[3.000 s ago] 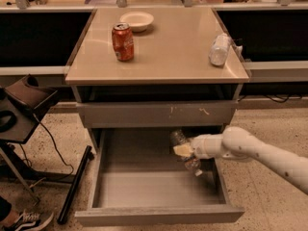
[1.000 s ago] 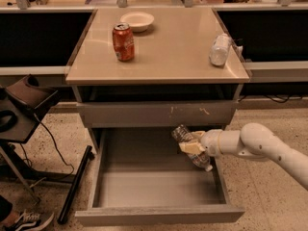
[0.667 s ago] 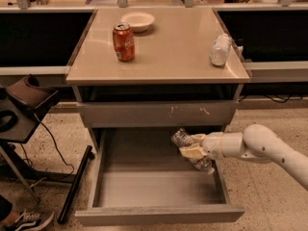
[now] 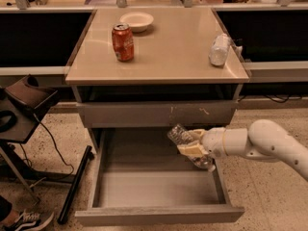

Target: Pick water bottle from middle drawer and place on counter

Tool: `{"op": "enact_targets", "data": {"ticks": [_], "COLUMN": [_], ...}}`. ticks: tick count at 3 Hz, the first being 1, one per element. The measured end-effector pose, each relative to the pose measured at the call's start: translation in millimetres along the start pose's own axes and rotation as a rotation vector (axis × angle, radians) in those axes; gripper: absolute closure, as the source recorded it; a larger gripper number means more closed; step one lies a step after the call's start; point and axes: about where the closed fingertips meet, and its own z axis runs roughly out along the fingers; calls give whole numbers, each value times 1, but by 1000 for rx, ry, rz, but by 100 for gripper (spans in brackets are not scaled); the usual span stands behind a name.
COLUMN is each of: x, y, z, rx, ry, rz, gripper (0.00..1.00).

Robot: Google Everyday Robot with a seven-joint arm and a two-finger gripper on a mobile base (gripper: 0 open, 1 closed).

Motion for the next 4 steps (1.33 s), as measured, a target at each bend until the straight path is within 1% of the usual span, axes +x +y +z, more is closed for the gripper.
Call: {"op": "enact_targets", "data": {"ticks": [1, 2, 3, 4], "x": [-89, -189, -242, -242], "y": [54, 70, 84, 85], "z": [-48, -88, -108, -108], "rx": [52, 156, 218, 218], "ry": [-34, -49, -23, -22], "rz": [-95, -179, -264, -265], "gripper": [100, 100, 100, 100]}}
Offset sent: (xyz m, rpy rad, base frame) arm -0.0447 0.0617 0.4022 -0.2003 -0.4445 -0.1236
